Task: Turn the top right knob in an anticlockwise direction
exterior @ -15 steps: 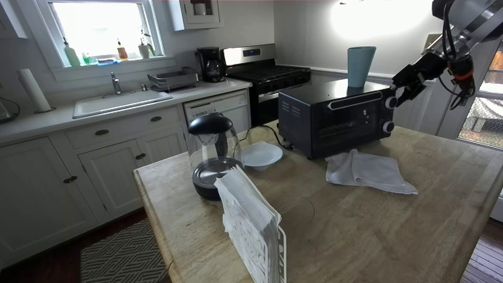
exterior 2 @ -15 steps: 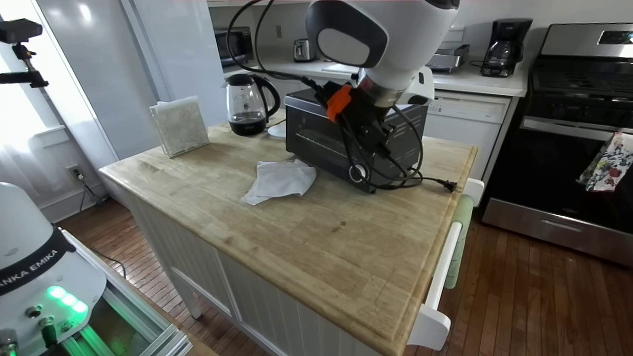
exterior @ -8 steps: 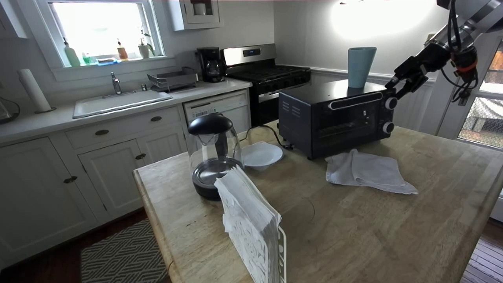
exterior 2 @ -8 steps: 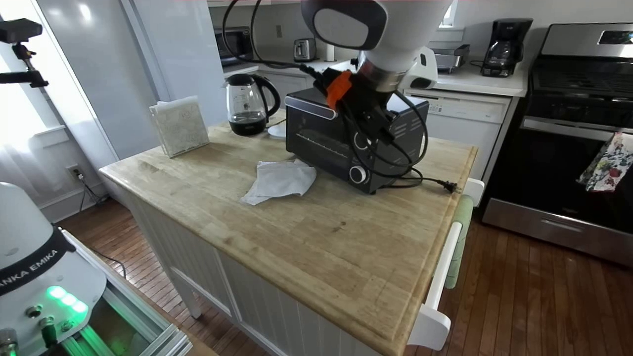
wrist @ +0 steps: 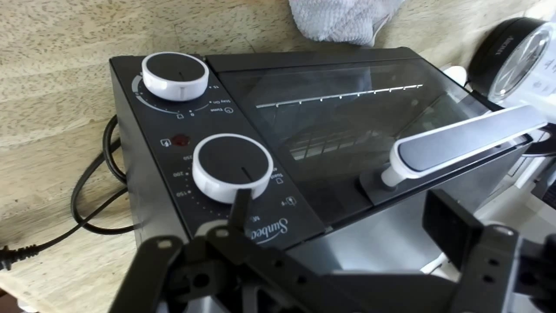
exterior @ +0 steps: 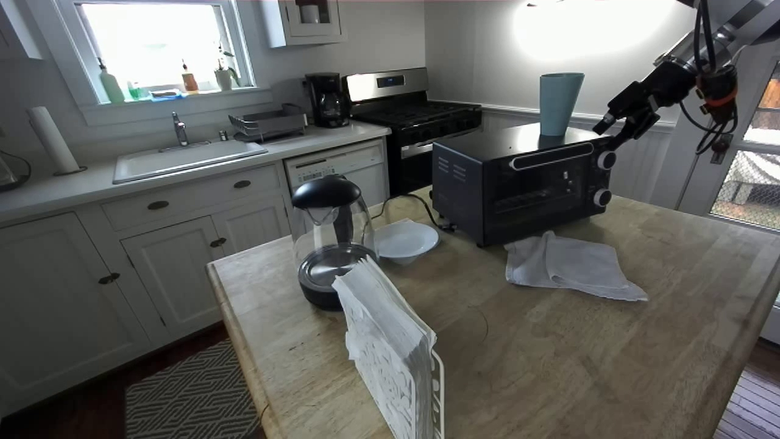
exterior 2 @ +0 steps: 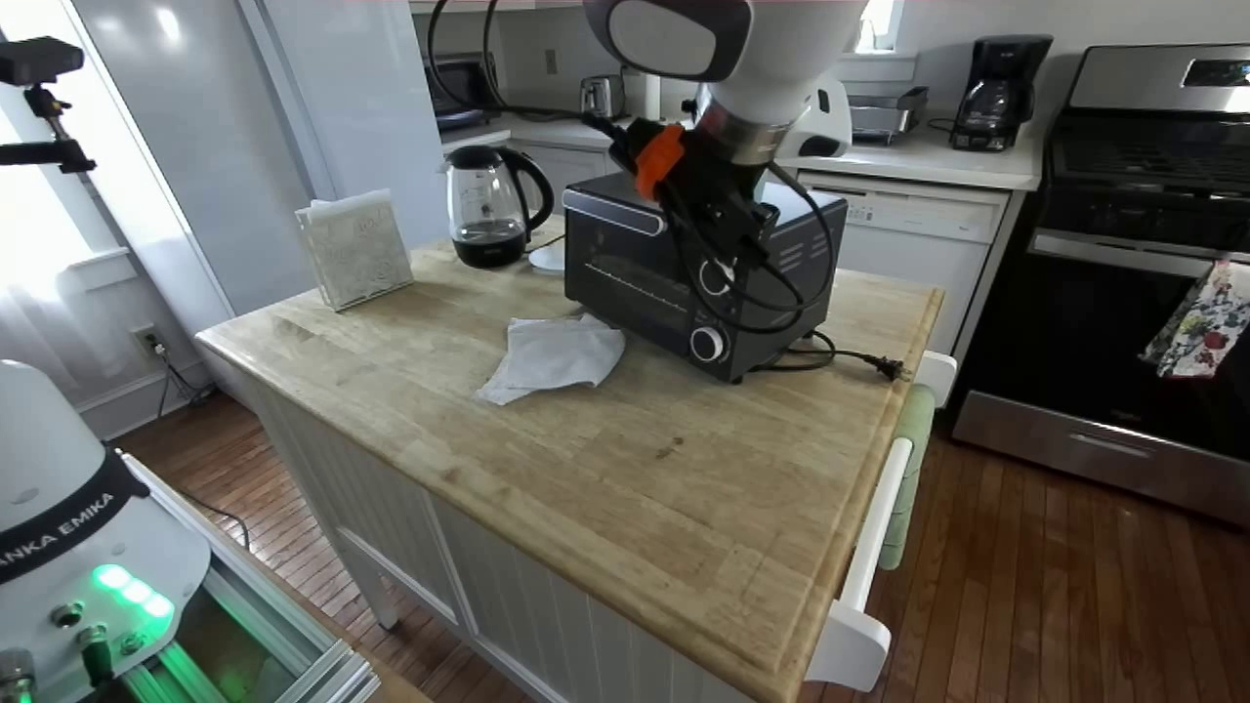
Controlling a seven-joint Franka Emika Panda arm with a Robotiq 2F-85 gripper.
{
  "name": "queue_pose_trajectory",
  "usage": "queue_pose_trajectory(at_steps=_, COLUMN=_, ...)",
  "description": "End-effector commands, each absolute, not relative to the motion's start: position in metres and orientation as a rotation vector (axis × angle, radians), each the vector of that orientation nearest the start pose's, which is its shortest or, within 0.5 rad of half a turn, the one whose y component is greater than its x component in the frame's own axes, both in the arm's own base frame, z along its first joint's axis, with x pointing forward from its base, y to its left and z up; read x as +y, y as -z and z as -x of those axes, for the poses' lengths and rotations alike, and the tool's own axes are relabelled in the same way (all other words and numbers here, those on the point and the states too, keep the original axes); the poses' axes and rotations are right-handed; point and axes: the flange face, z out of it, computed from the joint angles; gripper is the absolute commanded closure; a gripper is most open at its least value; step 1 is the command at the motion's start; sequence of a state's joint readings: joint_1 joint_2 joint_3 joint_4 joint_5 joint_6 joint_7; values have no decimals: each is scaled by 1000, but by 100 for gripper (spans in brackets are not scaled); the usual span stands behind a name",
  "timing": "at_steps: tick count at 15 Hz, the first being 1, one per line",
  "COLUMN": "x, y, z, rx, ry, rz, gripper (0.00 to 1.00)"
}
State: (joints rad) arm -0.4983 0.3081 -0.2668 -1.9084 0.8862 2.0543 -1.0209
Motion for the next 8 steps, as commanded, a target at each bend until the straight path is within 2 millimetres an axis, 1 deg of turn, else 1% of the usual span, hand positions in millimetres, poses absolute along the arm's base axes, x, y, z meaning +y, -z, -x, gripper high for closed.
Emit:
queue_pose_trajectory(at_steps=1, x=-376, y=-347, z=-478, rx=285, ry=589, rz=2532, gripper=0)
queue_pose_trajectory(at_steps=6, x=-341, y=-366, z=-464, rx=250, ry=613, rz=2591, gripper=0)
queue_pose_trajectory(at_steps=8, x=-328, y=-375, z=-454, rx=245, ry=650, rz=2636, gripper=0)
